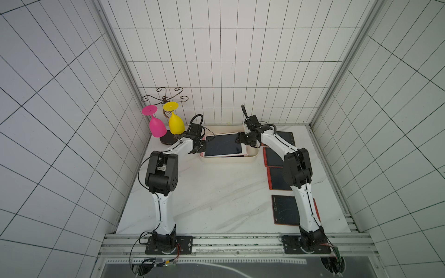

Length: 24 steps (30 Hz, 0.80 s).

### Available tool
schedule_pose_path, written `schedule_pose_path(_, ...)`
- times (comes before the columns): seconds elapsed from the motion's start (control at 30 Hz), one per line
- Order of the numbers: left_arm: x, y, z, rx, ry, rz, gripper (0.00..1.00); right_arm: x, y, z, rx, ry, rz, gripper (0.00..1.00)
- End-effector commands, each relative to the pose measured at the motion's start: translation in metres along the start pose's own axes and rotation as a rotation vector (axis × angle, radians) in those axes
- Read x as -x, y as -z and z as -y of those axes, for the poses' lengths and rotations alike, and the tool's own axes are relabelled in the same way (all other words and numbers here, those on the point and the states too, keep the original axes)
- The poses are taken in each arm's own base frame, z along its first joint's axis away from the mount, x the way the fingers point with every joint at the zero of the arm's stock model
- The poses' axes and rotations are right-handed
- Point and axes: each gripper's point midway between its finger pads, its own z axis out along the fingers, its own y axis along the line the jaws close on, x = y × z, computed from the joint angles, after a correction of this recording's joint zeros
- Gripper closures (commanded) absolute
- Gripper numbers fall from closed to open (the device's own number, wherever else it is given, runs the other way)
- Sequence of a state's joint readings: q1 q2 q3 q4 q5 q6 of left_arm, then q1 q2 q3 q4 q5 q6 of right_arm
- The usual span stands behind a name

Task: Take out the writing tablet from the storage box
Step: Pick up the writing tablet from the storage box.

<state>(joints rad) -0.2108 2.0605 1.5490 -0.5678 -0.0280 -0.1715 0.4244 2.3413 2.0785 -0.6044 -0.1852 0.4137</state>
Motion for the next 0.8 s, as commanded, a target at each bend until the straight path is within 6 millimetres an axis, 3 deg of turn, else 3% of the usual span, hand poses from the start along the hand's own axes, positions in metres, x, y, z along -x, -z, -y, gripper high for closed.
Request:
schedule_pose_path(0.0,0.021,0.017,0.025,-0.084,-0.015,0.077,1.00,0.012,0.040,-0.071,0.281,0.015,0.008,0.29)
schedule_pose_path(0.33,0.022,0.018,0.026,-0.091,-0.013,0.078,1.00,0.013,0.059,-0.085,0.426,-0.036,-0.023,0.35)
schedule_pose_path(0.77,0.022,0.019,0.028,-0.094,-0.012,0.079,1.00,-0.001,0.058,-0.083,0.532,-0.103,-0.100,0.39)
